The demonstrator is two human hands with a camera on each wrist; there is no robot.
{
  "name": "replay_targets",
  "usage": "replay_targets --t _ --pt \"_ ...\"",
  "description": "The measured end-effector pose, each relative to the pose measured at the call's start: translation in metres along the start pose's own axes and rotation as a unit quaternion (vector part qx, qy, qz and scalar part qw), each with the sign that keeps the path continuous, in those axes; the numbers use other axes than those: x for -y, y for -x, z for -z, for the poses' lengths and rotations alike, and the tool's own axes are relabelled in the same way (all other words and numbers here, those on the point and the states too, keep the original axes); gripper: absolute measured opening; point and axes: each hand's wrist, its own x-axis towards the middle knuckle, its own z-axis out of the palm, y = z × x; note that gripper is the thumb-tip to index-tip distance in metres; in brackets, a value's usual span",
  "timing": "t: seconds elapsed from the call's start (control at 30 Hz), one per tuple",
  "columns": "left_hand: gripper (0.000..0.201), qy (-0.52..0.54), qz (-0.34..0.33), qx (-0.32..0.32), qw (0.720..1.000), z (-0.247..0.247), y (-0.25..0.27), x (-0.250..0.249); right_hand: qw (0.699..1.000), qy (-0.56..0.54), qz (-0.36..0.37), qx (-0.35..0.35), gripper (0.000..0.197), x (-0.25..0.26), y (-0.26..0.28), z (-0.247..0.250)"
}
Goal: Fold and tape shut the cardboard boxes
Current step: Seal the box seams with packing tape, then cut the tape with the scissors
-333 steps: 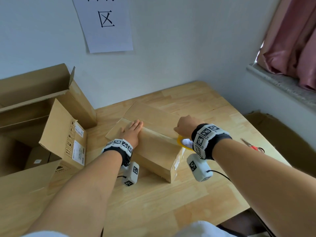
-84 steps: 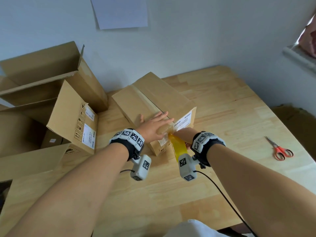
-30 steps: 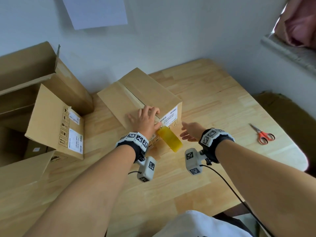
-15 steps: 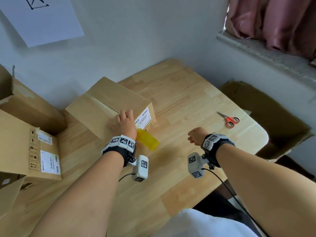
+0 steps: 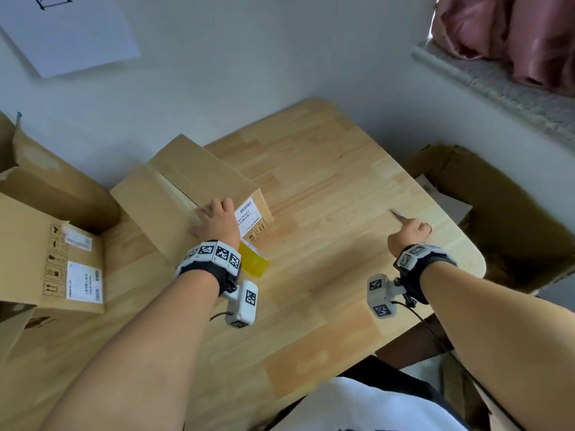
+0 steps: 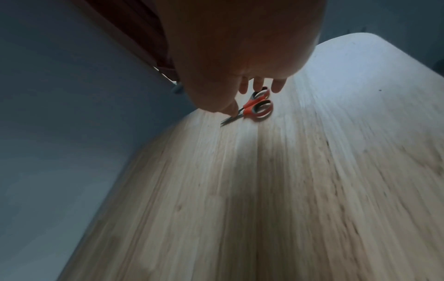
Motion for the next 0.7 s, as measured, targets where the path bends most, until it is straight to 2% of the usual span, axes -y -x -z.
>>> replay_targets --t 0.2,0.4,0.53,0.7 --pt "0.055 0.004 0.042 -0.011 0.999 -0.002 -0.004 -0.015 0.998 -0.028 0.036 0.05 0.043 -0.021 -0.034 0.006" --pt "0.056 0.004 0.069 -0.015 0.997 -0.007 -0.006 -0.018 0.991 0.08 0.065 0.083 0.037 -0.023 -0.049 0.007" --pt "0.055 0.013 0.061 -0.023 0.998 -0.01 -0.008 -0.016 0.985 0.089 0.113 0.1 0.03 -0.016 -0.044 -0.005" --pt "0.052 0.026 0.056 -0.033 0.998 -0.007 -0.006 -0.012 0.984 0.005 0.144 0.103 0.027 0.007 -0.04 -0.006"
